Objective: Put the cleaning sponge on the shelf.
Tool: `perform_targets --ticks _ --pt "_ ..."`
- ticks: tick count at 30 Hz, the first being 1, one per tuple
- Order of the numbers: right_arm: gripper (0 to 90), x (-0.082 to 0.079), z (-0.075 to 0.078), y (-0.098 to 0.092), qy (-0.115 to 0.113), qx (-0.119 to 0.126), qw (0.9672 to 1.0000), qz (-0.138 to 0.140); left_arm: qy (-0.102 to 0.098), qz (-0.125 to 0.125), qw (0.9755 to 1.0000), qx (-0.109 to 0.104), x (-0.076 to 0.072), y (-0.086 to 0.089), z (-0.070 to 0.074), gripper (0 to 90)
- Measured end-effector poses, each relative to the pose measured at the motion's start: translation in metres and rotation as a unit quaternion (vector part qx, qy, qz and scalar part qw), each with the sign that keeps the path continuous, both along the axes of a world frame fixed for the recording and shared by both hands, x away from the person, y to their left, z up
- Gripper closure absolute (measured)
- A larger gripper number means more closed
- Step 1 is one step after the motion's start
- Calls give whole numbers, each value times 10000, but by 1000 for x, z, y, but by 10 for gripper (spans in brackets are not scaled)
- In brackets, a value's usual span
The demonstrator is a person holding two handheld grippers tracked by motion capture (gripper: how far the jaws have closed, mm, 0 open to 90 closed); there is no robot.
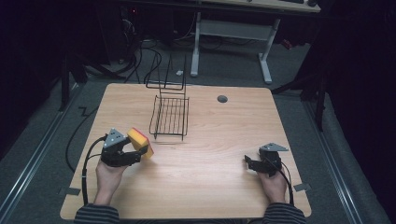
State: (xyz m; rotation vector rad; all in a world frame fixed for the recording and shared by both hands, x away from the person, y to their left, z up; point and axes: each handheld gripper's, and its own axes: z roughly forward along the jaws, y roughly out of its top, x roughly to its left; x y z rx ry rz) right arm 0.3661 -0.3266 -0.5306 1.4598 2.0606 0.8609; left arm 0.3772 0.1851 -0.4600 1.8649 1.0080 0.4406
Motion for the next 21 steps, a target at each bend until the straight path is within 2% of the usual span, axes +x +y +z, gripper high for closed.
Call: perform_targets --ticks 15,21 --pt "277 0 0 0 3 5 10000 -4 -49 -263 9996 -39 10 -13 20 279" --pt "276 0 0 0 11 13 10000 -3 -76 -327 9994 -44 19 -20 31 280"
